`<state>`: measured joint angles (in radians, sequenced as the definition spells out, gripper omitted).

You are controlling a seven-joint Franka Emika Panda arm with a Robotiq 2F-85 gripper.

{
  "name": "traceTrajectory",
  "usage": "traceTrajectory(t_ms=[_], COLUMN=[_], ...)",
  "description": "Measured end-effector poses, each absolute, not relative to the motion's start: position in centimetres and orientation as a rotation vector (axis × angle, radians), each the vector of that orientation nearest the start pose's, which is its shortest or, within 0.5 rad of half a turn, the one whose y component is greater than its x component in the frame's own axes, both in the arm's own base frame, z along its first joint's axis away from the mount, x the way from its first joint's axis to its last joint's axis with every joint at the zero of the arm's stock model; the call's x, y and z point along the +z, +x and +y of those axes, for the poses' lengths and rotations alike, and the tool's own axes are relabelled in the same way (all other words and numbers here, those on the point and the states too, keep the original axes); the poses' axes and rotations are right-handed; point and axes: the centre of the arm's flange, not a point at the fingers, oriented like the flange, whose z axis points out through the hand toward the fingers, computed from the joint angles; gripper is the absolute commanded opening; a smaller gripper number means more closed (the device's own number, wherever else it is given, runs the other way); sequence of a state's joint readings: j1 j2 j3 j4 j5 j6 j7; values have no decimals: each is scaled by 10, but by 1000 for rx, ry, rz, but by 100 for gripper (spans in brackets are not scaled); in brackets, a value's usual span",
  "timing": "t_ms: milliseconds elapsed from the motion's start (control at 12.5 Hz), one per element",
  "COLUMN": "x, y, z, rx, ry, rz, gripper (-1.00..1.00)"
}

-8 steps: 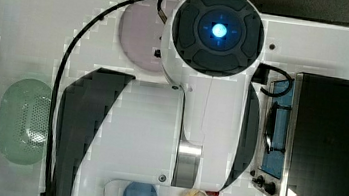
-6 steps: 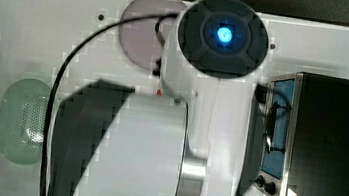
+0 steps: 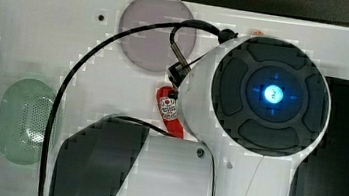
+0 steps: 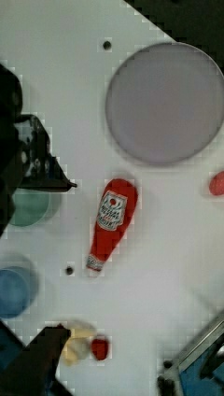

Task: Pick Ketchup from the table and place it in strainer.

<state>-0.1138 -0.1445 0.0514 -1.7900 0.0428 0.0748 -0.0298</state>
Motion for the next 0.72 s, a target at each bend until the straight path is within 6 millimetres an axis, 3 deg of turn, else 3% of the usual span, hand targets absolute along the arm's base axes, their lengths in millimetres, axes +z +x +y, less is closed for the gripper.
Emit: traceTrajectory(t_ms=[240, 720], x=[564, 398], y=[533, 551], z=[-24, -10], rx=[22, 127], ry=[-2973, -3095], rz=[898, -20], gripper=[100, 100])
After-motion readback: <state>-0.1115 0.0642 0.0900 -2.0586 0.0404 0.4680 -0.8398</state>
